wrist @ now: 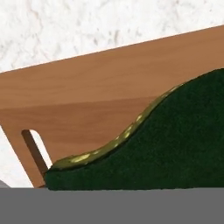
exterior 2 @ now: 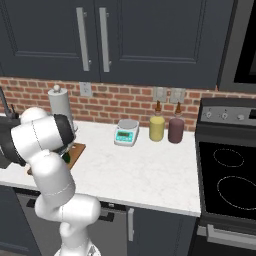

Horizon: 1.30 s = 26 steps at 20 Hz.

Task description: Pick up the sponge from the counter and clean the cutting board by briefly scrubbing or pressing down on the cutting board. Once finished, release the sponge.

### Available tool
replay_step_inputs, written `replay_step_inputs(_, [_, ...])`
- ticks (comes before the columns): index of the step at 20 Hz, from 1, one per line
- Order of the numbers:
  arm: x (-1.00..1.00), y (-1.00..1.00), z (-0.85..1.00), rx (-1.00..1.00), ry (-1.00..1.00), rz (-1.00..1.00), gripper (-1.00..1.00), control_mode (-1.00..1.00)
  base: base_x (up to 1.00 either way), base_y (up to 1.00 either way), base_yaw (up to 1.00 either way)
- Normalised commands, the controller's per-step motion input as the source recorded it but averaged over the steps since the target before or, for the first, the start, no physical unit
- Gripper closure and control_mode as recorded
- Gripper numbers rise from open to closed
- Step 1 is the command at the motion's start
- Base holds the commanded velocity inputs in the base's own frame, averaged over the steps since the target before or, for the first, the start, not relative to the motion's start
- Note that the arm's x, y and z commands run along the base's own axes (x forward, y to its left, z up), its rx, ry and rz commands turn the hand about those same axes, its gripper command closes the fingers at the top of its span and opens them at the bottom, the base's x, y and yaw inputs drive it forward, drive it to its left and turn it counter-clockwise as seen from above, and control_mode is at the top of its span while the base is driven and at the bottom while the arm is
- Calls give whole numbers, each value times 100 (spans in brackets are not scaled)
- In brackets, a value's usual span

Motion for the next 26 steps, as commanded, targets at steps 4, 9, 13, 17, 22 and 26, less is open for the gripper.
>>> replay_step_inputs(4, [41,0,-21,0,-11,-14,100,-100,0,0,0])
replay_step_inputs(9, [40,0,-21,0,-14,-14,100,-100,0,0,0])
replay_step_inputs(13, [37,0,-26,0,-16,-14,100,-100,0,0,0])
replay_step_inputs(17, [35,0,-34,0,-17,-13,100,-100,0,0,0])
replay_step_inputs(22, [33,0,-34,2,-17,-9,100,-100,0,0,0])
replay_step_inputs(26, [18,11,-44,1,-13,-8,100,-100,0,0,0])
